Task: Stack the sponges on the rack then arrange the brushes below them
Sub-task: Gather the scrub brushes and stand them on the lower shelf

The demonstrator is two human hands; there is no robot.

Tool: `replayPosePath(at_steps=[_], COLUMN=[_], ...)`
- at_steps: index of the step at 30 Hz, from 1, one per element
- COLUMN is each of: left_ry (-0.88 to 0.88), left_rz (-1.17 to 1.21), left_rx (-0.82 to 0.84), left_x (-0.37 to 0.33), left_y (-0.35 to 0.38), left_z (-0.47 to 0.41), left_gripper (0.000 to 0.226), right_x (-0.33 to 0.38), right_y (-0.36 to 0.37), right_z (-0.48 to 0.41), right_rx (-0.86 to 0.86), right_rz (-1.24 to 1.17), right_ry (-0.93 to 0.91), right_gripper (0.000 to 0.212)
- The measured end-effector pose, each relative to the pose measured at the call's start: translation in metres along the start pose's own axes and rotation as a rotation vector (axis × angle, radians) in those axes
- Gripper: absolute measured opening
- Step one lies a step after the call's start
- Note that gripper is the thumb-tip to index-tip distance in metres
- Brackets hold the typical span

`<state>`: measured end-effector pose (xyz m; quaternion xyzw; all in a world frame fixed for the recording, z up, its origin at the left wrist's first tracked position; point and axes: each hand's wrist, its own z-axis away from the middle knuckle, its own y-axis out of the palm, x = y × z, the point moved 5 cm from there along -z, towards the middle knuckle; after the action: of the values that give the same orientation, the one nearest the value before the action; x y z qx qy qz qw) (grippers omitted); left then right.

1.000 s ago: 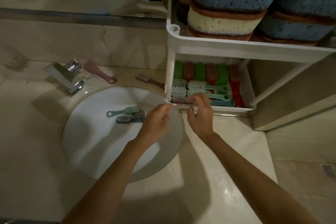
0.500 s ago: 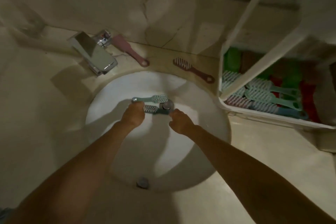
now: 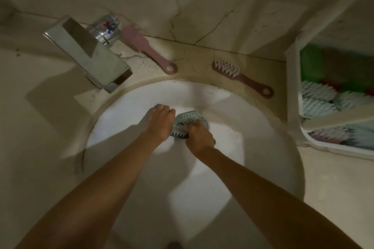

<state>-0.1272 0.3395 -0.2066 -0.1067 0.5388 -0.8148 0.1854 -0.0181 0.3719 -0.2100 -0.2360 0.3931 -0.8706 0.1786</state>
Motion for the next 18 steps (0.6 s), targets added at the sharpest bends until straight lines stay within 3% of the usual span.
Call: replayPosePath(at_steps=[7, 12, 18], left_ry=[-0.049, -0.178, -0.186], left_rz=[0.09, 0.362, 0.539], left_rx=[0.154, 0.067, 0.011], left_x=[-0.003, 0.002, -0.006], left_y=[-0.011, -0.028, -0.064], left_z=[-0.006, 0.015, 0.075], left_gripper=[0.023, 0.026, 0.024], right_x=[-0.005, -0.008, -0.021], right_y=[0.0, -0.011, -0.045], right_z=[0.013, 0.038, 0.096], right_rx=[0.011, 0.021, -0.023], right_rz=[-0.03, 0.073, 0.072], right_ry=[0.05, -0.032, -0.075], right_gripper=[0.037, 0.035, 0.032])
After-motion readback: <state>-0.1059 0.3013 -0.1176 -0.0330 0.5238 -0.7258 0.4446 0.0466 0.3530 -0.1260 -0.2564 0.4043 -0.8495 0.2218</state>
